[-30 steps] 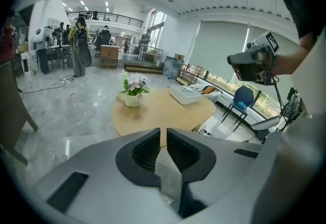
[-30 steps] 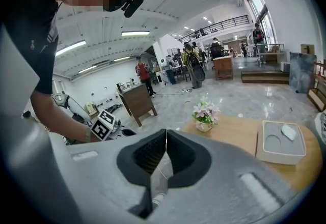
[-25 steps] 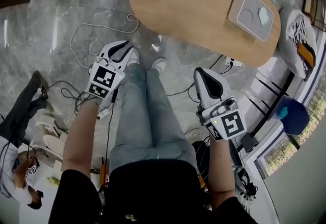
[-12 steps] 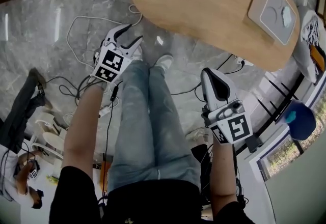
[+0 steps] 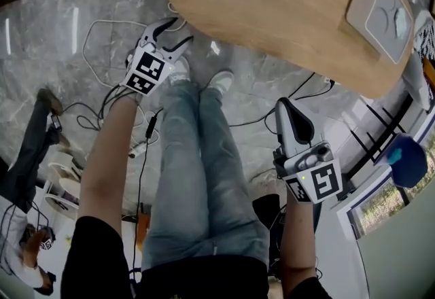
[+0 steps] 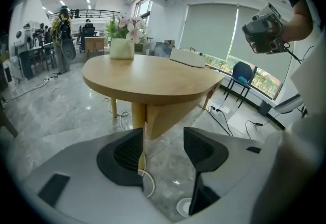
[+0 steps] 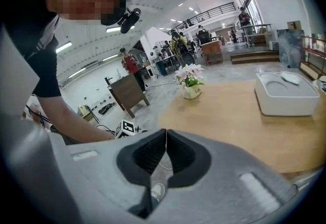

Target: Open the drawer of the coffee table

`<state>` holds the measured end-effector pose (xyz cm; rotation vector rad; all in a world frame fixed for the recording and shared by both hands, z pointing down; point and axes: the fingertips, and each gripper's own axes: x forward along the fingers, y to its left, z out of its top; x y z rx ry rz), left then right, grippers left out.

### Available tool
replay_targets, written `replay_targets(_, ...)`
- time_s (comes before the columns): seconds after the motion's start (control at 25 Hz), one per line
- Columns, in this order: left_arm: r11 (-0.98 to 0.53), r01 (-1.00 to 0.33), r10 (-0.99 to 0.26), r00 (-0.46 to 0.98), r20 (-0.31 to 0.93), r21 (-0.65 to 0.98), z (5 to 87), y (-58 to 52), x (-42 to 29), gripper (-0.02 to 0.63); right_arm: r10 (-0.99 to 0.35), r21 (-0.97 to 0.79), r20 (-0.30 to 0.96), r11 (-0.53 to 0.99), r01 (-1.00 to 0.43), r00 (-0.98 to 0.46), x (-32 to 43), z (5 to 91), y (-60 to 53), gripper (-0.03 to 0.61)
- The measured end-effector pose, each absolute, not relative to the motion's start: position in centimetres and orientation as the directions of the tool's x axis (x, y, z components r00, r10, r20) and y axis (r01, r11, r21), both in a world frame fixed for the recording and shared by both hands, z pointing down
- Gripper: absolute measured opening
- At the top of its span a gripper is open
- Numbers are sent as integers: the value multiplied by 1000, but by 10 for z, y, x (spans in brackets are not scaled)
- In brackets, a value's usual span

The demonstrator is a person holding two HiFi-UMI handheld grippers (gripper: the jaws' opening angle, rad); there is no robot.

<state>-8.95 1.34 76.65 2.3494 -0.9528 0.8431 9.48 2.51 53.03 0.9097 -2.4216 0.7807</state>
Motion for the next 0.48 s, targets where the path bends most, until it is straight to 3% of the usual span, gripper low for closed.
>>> replay_targets(0.32,-718,-683,-474,621,624,134,790,-10,-68,247,-461,-373,572,590,-716,-679,103,546,27,0)
replay_targets(0.48,-714,-690,-496,618,610,118,795,-20,-70,180,-468,-394,562,573,-719,-682,103,549,28,0)
